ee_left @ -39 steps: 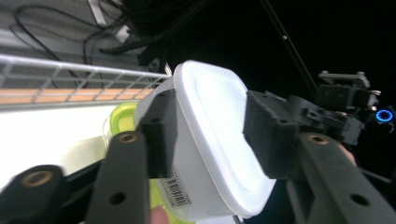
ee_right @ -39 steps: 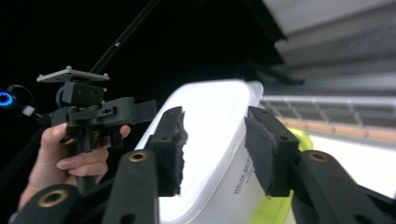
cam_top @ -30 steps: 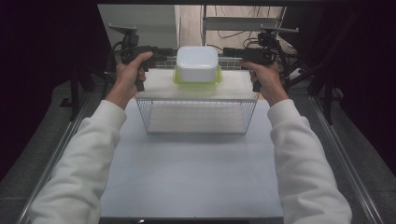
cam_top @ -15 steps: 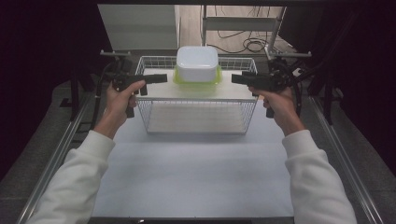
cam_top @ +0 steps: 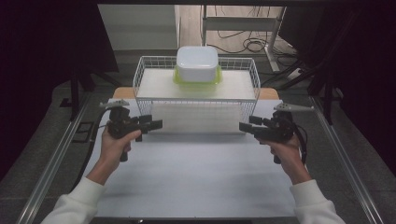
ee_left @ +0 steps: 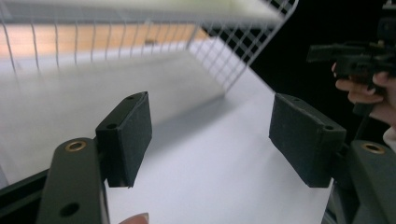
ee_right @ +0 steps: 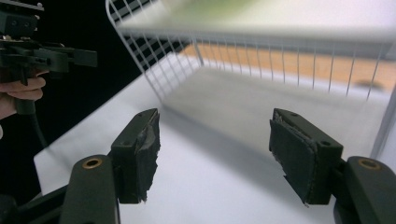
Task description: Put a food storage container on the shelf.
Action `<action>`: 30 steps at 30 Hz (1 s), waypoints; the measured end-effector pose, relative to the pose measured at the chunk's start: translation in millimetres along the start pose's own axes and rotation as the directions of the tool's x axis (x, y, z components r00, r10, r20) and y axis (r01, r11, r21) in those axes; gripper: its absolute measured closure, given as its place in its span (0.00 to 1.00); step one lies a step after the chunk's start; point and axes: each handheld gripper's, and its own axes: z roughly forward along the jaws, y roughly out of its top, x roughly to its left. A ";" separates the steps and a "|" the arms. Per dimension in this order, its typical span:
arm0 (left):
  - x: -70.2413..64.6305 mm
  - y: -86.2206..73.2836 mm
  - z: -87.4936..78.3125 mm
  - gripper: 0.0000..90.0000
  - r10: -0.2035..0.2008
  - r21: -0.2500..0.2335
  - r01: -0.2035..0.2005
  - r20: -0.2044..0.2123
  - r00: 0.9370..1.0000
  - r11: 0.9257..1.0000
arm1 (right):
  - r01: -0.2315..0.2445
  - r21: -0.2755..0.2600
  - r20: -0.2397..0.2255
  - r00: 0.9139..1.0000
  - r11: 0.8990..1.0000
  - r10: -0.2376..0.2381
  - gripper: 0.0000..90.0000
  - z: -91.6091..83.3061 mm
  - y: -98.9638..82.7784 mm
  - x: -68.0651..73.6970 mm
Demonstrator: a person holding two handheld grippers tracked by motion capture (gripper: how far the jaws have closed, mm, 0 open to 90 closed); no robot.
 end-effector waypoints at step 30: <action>-3.4 -90.3 30.7 0.27 0.074 0.225 -0.048 -0.109 0.991 0.973 | -0.072 0.162 0.035 0.997 0.984 0.067 0.35 9.4 -107.6 -9.6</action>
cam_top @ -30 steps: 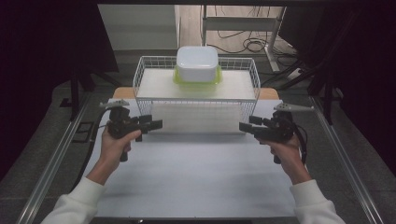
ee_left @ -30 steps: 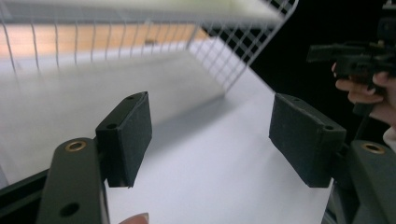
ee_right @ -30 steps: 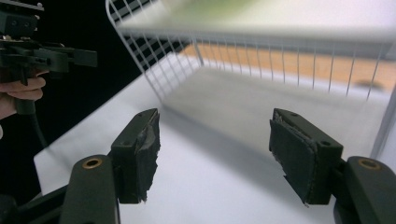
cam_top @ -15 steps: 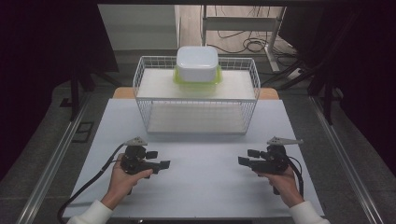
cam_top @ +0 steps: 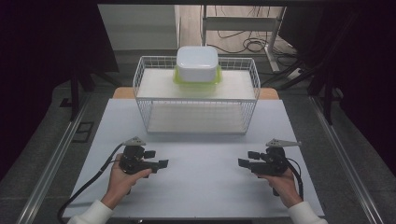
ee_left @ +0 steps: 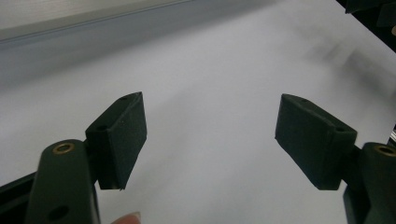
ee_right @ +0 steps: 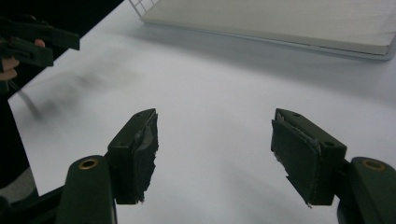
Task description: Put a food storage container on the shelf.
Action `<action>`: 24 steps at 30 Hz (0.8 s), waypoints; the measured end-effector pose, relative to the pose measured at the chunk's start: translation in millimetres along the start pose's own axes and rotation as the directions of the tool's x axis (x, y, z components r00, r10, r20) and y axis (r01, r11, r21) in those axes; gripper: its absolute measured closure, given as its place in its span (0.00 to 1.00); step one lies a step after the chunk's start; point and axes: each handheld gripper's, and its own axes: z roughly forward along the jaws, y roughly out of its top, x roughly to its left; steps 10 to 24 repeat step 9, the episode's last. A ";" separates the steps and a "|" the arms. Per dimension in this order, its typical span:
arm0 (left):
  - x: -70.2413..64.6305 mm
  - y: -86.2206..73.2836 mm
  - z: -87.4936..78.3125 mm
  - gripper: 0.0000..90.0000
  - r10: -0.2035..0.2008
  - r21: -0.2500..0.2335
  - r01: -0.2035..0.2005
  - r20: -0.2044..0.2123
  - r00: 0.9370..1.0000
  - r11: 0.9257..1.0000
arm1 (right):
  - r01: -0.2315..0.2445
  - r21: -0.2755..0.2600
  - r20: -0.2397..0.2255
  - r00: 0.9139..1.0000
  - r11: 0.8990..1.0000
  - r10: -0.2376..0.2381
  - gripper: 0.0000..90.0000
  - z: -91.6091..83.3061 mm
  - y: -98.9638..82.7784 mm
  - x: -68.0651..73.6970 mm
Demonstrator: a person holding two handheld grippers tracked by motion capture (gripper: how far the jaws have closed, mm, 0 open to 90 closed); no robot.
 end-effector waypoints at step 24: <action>9.9 2.1 1.3 0.28 -0.084 -0.027 0.084 0.007 0.996 0.996 | 0.016 0.012 0.003 1.000 1.000 -0.016 0.32 2.1 -3.5 4.2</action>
